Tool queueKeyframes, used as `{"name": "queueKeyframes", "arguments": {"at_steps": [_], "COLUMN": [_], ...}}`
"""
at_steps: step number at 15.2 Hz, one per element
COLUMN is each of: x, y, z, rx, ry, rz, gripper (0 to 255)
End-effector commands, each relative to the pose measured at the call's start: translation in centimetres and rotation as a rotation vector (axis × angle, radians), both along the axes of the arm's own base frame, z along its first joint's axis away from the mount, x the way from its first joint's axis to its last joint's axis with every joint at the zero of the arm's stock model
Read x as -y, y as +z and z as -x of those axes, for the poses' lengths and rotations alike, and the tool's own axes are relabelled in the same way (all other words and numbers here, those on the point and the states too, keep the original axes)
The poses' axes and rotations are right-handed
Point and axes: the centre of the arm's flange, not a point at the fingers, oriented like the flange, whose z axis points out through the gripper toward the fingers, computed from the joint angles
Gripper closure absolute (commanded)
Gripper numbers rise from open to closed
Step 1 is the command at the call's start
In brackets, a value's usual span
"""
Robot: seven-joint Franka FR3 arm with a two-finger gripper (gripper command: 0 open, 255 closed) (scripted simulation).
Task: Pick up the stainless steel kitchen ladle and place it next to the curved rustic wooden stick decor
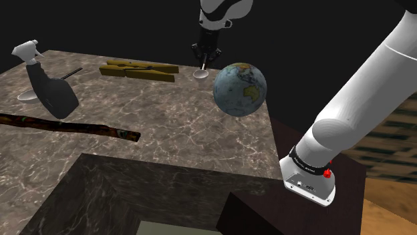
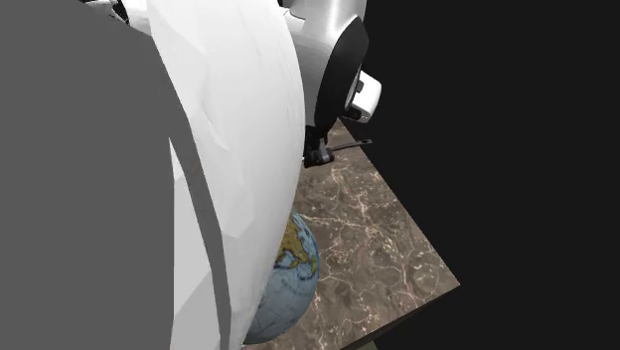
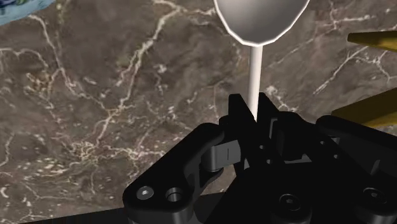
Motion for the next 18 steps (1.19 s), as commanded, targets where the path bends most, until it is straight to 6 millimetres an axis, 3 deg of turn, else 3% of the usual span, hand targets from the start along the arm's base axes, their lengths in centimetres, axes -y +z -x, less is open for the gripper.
{"name": "queueKeyframes", "arguments": {"at_steps": [1, 7, 18], "x": [0.1, 0.1, -14.1], "y": [1.0, 4.1, 4.1], "z": [0.0, 0.0, 3.2], "rx": [0.0, 0.0, 0.0], "ry": [0.0, 0.0, 0.0], "rz": [0.0, 0.0, 0.0], "gripper": [255, 255, 255]}}
